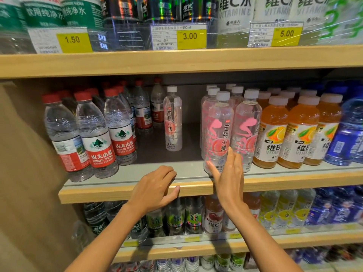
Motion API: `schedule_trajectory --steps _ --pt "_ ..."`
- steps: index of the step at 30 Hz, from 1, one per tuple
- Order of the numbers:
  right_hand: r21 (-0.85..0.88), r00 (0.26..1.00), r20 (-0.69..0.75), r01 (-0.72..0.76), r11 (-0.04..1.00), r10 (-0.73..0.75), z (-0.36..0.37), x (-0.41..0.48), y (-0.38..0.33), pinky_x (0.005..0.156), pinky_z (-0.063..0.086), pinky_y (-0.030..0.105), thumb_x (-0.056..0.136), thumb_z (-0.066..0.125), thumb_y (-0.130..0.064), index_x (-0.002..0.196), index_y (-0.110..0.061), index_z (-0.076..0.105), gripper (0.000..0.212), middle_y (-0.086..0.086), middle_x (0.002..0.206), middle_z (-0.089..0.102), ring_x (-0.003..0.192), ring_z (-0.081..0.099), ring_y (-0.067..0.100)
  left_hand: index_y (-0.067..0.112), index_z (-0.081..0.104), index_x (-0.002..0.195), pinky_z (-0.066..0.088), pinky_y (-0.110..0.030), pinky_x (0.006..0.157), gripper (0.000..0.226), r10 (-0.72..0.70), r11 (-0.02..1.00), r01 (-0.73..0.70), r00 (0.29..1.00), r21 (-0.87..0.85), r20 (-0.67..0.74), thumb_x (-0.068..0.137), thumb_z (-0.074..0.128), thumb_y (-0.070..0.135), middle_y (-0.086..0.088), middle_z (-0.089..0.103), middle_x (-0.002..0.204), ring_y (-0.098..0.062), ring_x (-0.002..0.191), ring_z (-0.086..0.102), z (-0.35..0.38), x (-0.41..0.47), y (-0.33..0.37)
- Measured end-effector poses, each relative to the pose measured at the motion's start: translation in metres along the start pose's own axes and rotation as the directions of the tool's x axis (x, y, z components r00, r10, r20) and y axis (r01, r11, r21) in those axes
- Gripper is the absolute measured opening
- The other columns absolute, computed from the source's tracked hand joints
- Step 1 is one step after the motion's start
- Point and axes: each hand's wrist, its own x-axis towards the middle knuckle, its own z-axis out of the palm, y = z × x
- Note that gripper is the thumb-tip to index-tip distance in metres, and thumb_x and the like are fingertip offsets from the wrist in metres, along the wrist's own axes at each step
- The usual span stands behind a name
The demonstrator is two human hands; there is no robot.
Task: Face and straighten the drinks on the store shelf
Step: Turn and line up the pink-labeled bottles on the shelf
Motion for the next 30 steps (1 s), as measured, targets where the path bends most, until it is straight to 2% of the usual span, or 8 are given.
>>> schedule_trajectory --steps 6,10,14,17,20,25,28,30 --pt "-0.014 0.999 -0.013 -0.032 0.999 0.032 -0.007 -0.004 -0.006 0.089 0.044 0.036 0.086 0.068 -0.028 0.141 0.003 0.033 0.072 0.018 0.126 0.049 0.116 0.048 0.031 0.008 0.066 0.102 0.054 -0.028 0.065 0.044 -0.014 0.999 0.014 1.0 -0.051 -0.012 0.09 0.042 0.044 -0.004 0.065 0.103 -0.018 0.087 0.063 -0.005 0.0 0.001" --pt "0.114 0.978 -0.173 0.138 0.984 -0.117 -0.015 -0.016 -0.011 0.081 0.042 0.024 0.082 0.071 -0.009 0.118 0.003 0.052 0.043 0.013 0.103 0.056 0.093 0.054 0.024 0.009 0.067 0.094 0.052 -0.027 0.059 0.038 -0.008 1.0 0.007 0.998 -0.005 -0.065 0.088 0.046 0.04 -0.003 0.066 0.095 -0.018 0.078 0.063 -0.009 -0.008 -0.008" --pt "0.269 0.951 0.019 0.293 0.917 -0.309 0.007 -0.015 -0.033 0.081 0.038 0.016 0.086 0.066 -0.006 0.113 -0.002 0.055 0.03 0.005 0.1 0.055 0.092 0.051 0.013 0.008 0.066 0.092 0.051 -0.029 0.058 0.037 0.033 0.996 -0.027 0.997 0.084 -0.076 0.086 0.049 0.04 -0.005 0.065 0.094 -0.02 0.076 0.062 -0.006 -0.014 -0.018" --pt "0.362 0.953 0.162 0.183 0.914 -0.256 0.041 0.011 -0.053 0.081 0.039 0.02 0.089 0.063 -0.016 0.116 -0.005 0.052 0.032 0.007 0.109 0.055 0.099 0.052 0.016 0.007 0.068 0.092 0.051 -0.029 0.056 0.037 0.061 0.99 -0.048 0.994 0.136 -0.092 0.085 0.051 0.04 -0.006 0.066 0.094 -0.021 0.077 0.063 0.0 -0.015 -0.021" --pt "0.377 0.965 0.242 0.002 0.926 -0.1 0.078 0.041 -0.062 0.068 0.038 0.011 0.084 0.07 -0.02 0.115 -0.004 0.053 0.038 0.011 0.109 0.059 0.099 0.058 0.022 0.005 0.069 0.093 0.052 -0.03 0.057 0.038 0.091 0.984 -0.071 0.989 0.166 -0.113 0.084 0.053 0.039 -0.008 0.068 0.095 -0.022 0.078 0.063 0.005 -0.017 -0.023" --pt "0.276 0.929 0.364 -0.174 0.945 0.064 0.129 0.085 -0.065 0.095 0.043 0.031 0.078 0.074 -0.042 0.134 -0.003 0.04 0.076 0.016 0.131 0.05 0.118 0.051 0.026 0.005 0.069 0.091 0.05 -0.029 0.054 0.039 0.109 0.98 -0.08 0.982 0.18 -0.154 0.083 0.055 0.04 -0.008 0.068 0.092 -0.021 0.075 0.062 0.009 -0.018 -0.026" --pt "0.426 0.91 0.405 -0.27 0.863 0.084 0.146 0.097 -0.068 0.077 0.043 0.013 0.079 0.076 -0.034 0.131 -0.005 0.046 0.067 0.013 0.128 0.058 0.11 0.058 0.021 0.005 0.069 0.09 0.049 -0.029 0.053 0.04 0.106 0.979 -0.073 0.98 0.19 -0.171 0.083 0.056 0.042 -0.007 0.068 0.091 -0.021 0.075 0.061 0.009 -0.018 -0.027" --pt "0.491 0.897 0.437 -0.297 0.819 0.063 0.151 0.098 -0.068 0.078 0.042 0.012 0.081 0.074 -0.029 0.133 -0.006 0.046 0.063 0.012 0.131 0.056 0.118 0.057 0.025 0.005 0.069 0.089 0.049 -0.029 0.053 0.04 0.098 0.98 -0.065 0.98 0.189 -0.172 0.083 0.057 0.043 -0.007 0.067 0.09 -0.02 0.074 0.061 0.009 -0.018 -0.027"
